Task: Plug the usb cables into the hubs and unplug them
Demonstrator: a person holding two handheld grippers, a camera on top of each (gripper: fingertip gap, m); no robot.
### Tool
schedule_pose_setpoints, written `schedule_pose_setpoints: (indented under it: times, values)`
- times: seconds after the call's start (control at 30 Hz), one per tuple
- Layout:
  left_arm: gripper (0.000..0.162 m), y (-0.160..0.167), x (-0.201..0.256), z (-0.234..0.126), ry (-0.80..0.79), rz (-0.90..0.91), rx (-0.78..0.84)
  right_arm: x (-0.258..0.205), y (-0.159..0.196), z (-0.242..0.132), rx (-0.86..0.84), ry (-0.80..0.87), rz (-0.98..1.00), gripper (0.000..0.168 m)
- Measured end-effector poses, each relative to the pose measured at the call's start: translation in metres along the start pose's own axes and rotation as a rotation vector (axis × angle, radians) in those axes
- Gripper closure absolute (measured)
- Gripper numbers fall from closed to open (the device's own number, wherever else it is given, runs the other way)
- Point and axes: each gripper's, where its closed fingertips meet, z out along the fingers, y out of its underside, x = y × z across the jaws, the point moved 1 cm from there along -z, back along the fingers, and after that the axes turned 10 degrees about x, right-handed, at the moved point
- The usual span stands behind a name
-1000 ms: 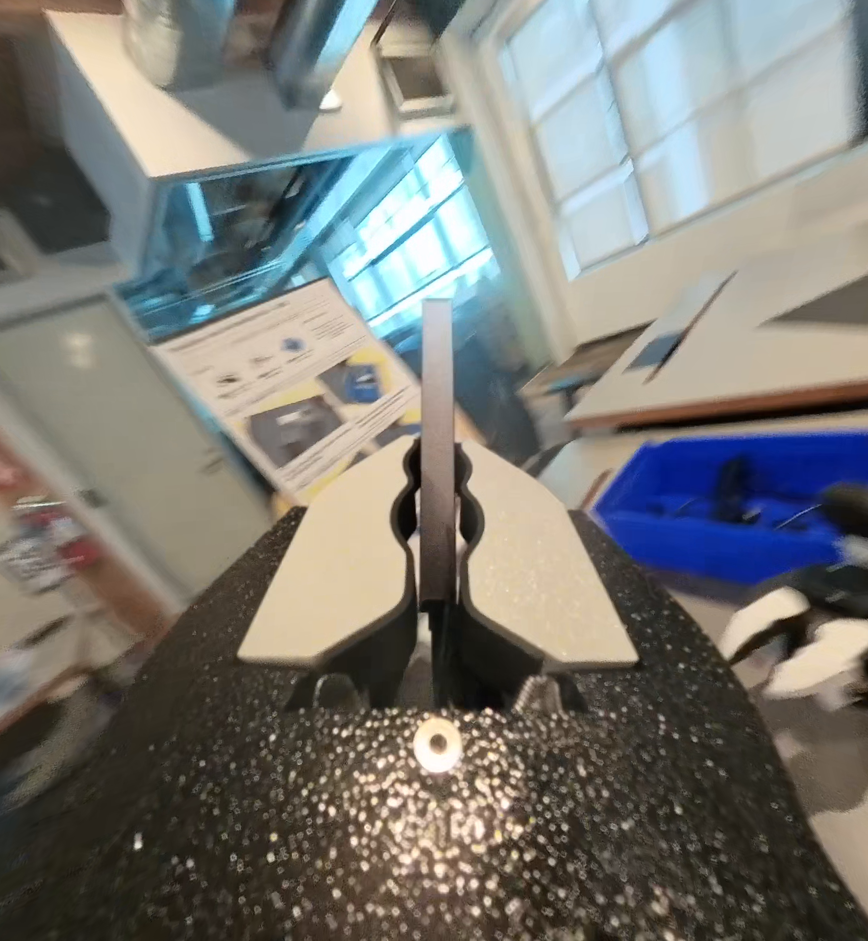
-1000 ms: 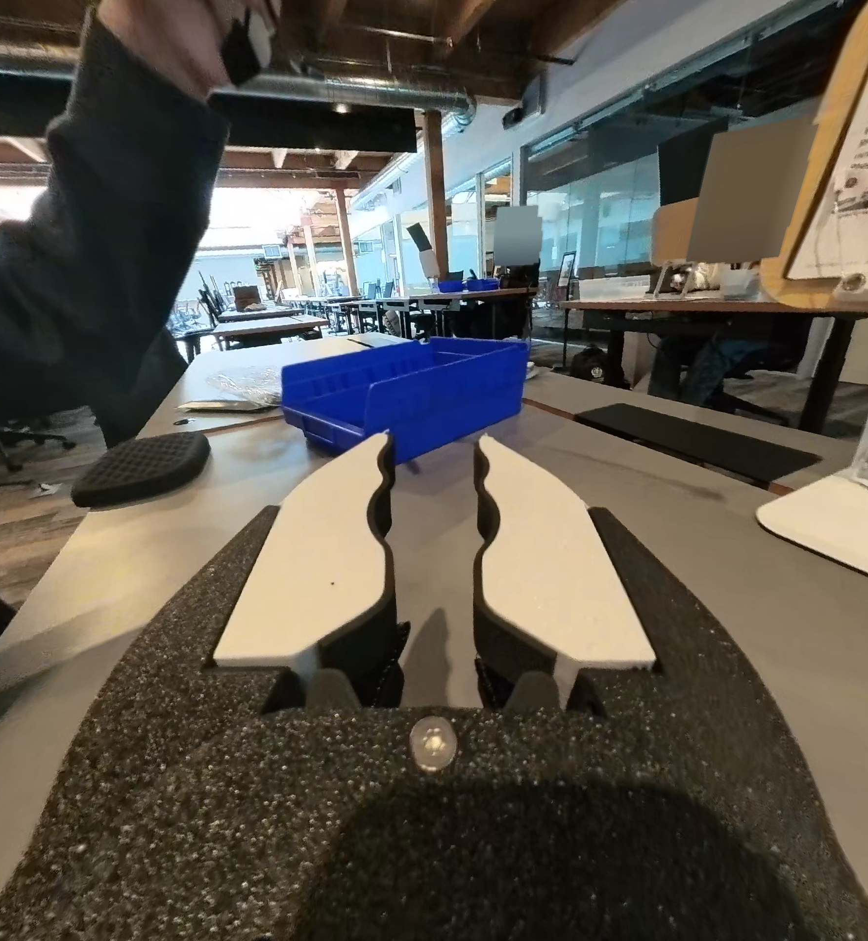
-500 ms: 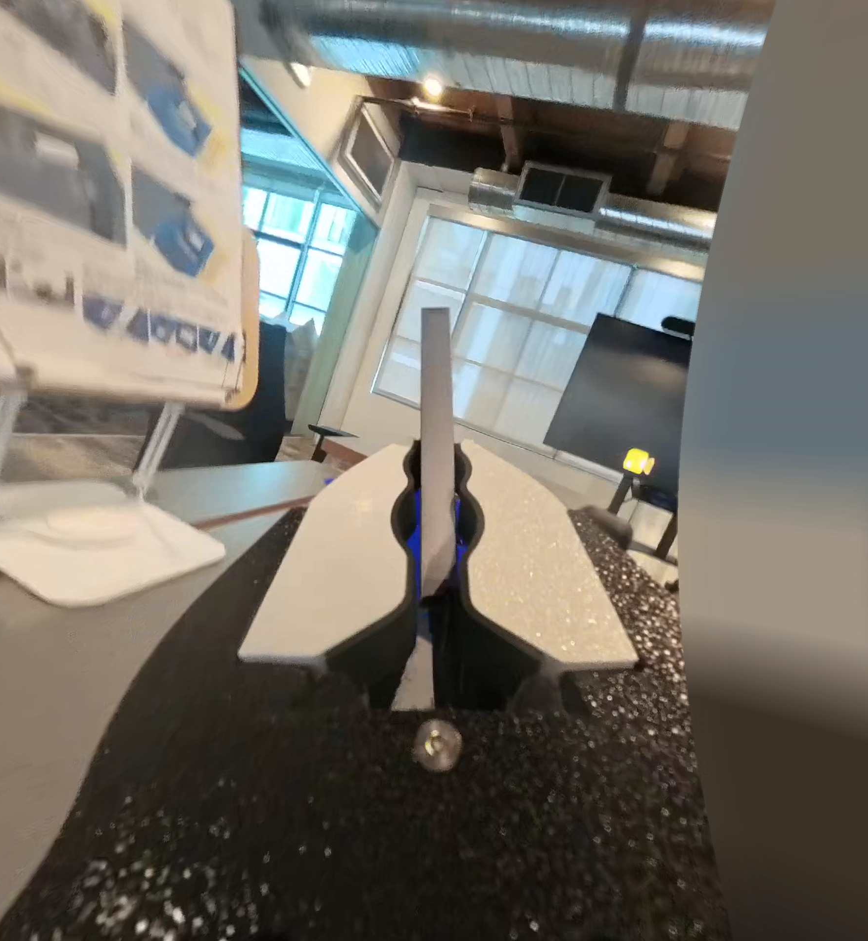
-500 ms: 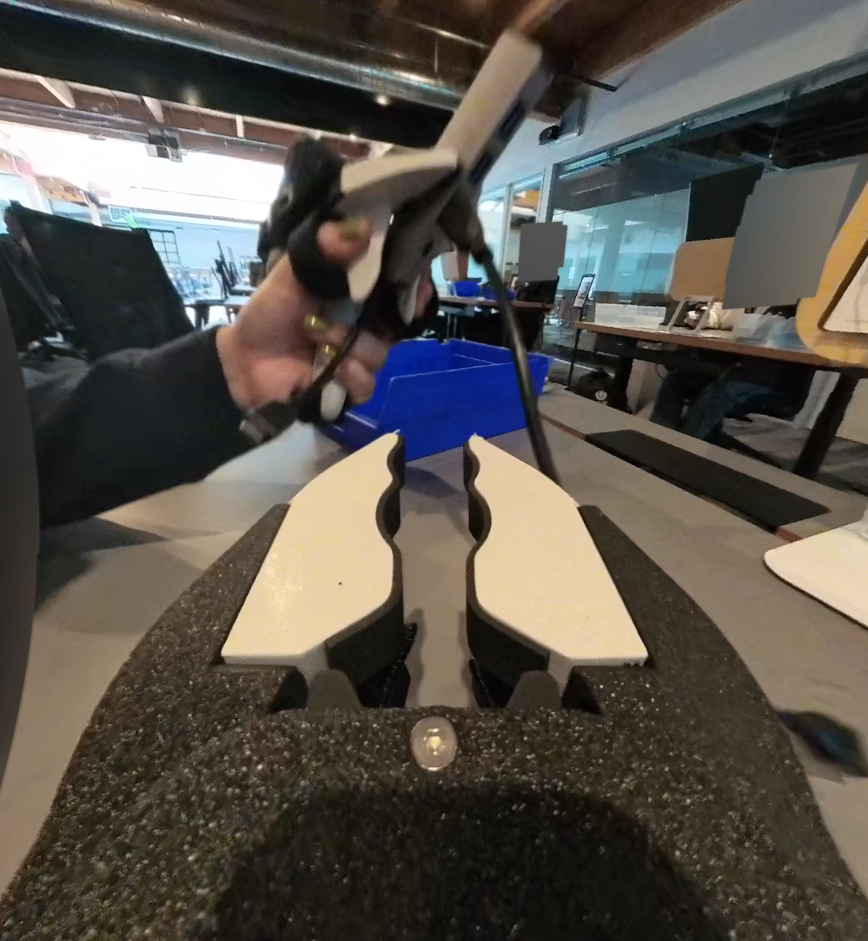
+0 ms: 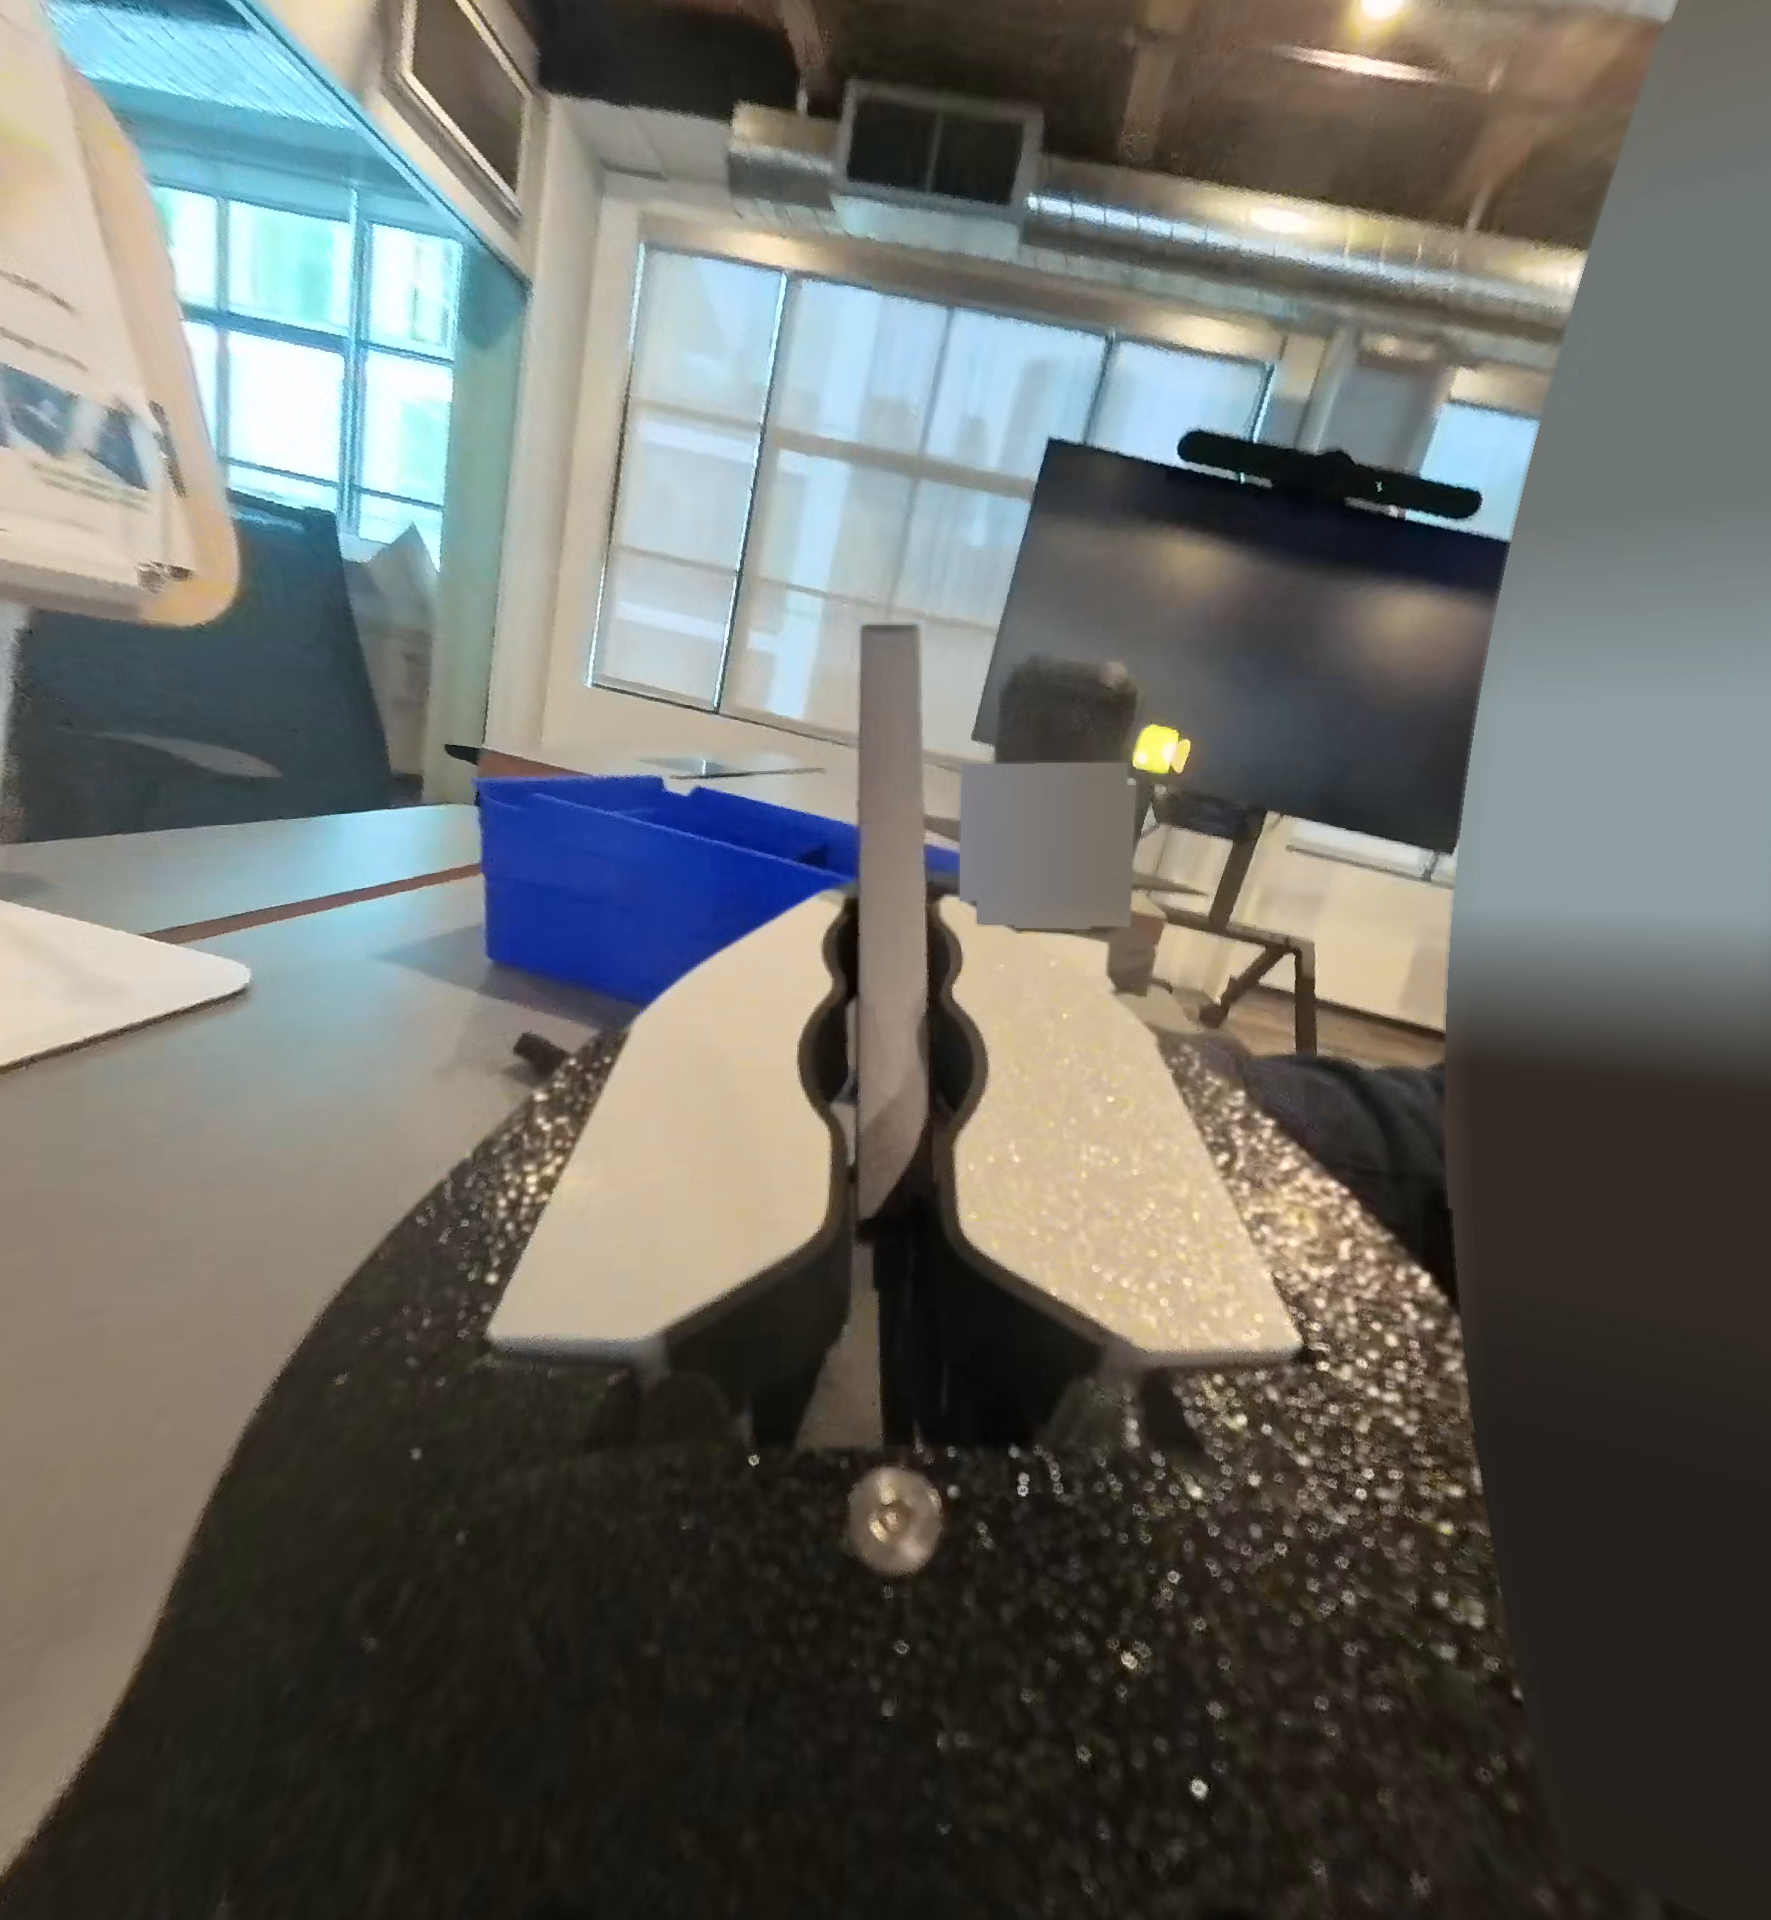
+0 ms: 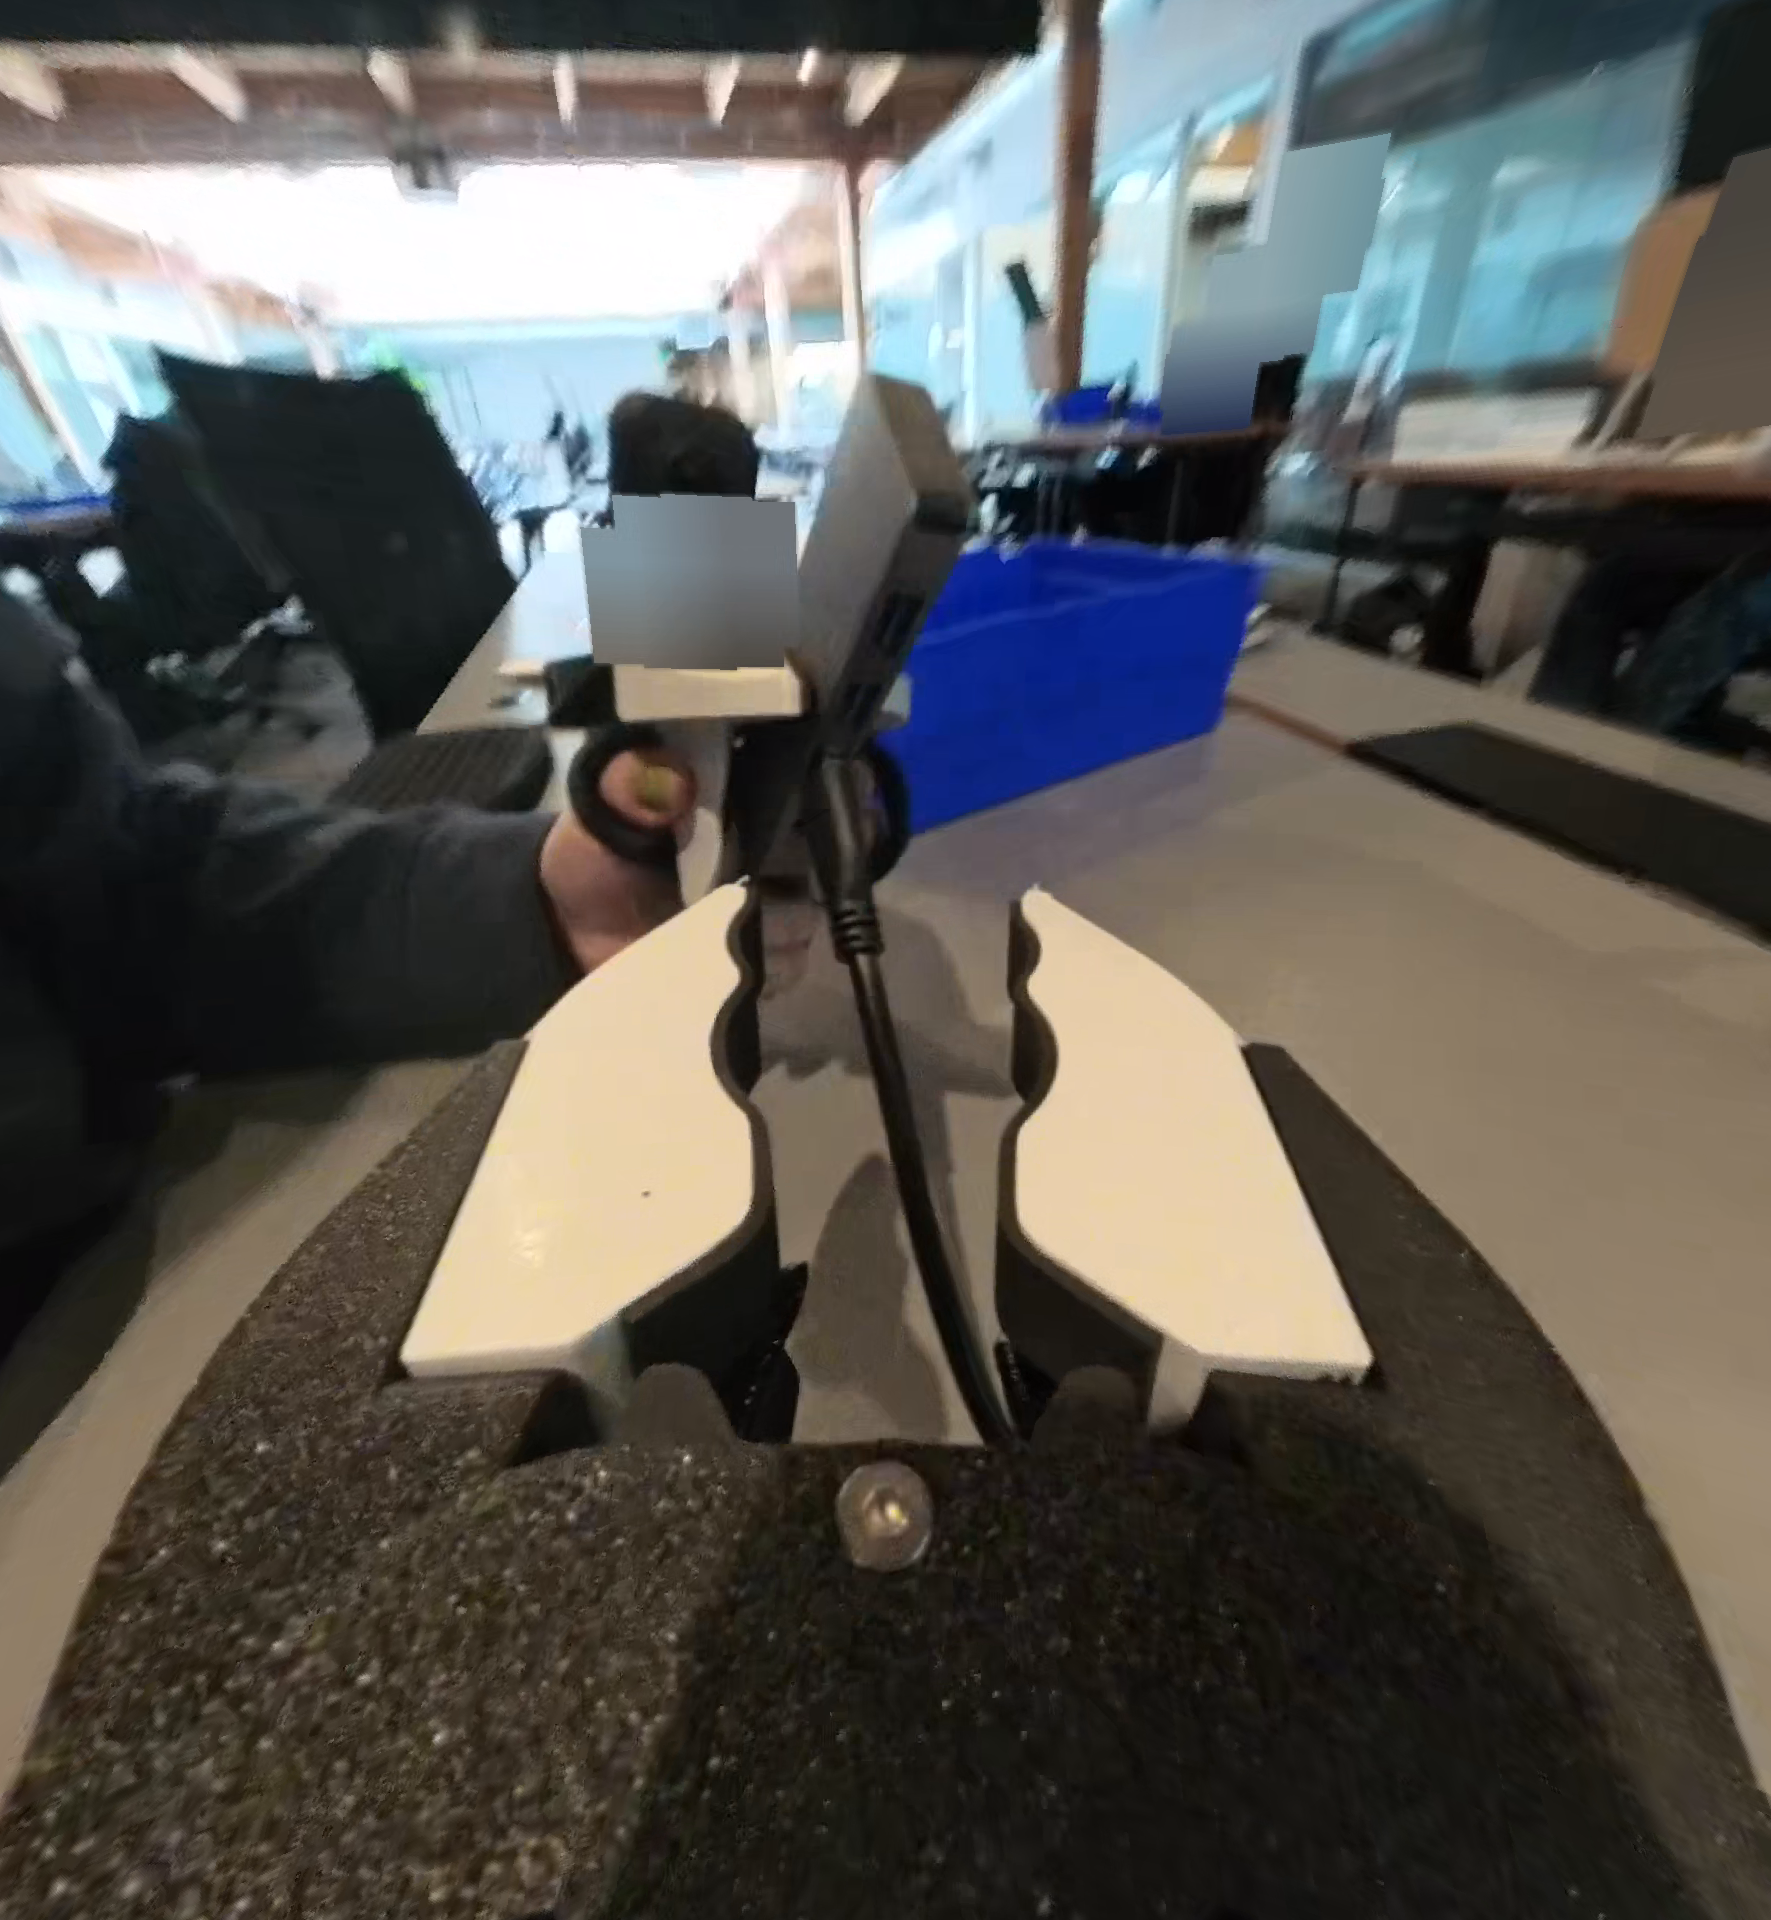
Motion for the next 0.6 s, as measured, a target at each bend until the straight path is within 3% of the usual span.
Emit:
schedule_pose_setpoints:
  times: [0.17,0.43,0.47,0.53,0.6]
  values:
    - [0.15,0.016,0.008,0.003,0.033,0.043,-0.079,-0.014,0.02,0.008,-0.102,-0.074,0.006,0.151]
    - [0.15,0.023,0.007,-0.003,0.065,0.004,-0.148,-0.014,0.027,0.006,-0.134,-0.093,0.004,0.159]
    - [0.147,0.023,0.006,-0.004,0.061,0.028,-0.165,-0.013,0.029,0.006,-0.151,-0.093,0.007,0.159]
    - [0.12,0.025,0.002,-0.008,0.039,0.092,-0.234,-0.013,0.035,0.004,-0.207,-0.096,-0.011,0.159]
    - [0.108,0.031,-0.001,-0.013,0.025,0.118,-0.339,-0.013,0.042,0.003,-0.262,-0.093,-0.042,0.159]
